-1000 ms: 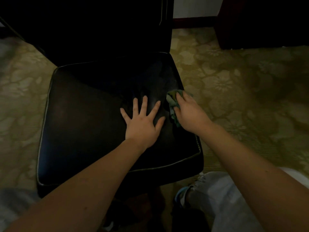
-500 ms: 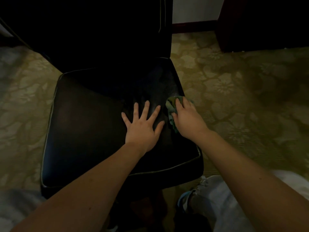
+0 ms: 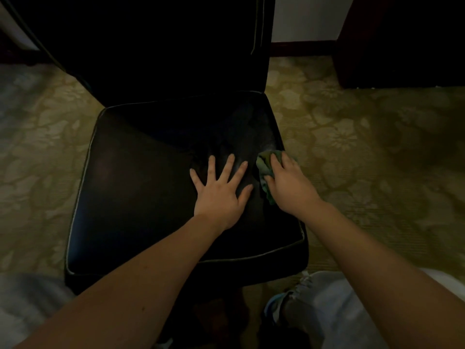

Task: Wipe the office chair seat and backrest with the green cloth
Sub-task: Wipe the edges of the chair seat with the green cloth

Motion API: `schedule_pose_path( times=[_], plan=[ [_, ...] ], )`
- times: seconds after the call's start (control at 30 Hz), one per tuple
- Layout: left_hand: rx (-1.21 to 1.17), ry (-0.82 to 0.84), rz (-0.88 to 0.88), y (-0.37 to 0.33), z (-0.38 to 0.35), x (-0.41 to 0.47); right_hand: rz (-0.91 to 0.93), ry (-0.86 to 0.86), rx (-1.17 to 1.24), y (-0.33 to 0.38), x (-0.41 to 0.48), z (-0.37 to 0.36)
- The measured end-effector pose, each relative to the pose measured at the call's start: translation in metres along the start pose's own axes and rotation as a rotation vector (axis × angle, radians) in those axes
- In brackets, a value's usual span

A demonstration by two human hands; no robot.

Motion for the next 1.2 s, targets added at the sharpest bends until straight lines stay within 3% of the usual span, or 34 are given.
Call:
schedule_pose_path(
  times=[1.2],
  plan=[
    [0.015, -0.046, -0.009, -0.001, -0.001, 0.0, 0.054, 0.052, 0.024, -0.005, -0.021, -0.004]
  ],
)
Point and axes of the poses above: each hand's wrist, its own x-axis towards the middle knuckle, its own z-axis out of the back of the hand, y = z × x, the point moved 9 cm from there along x, towards the middle knuckle, and after that the axes turned 3 degrees about -z, right-handed, at the moved point
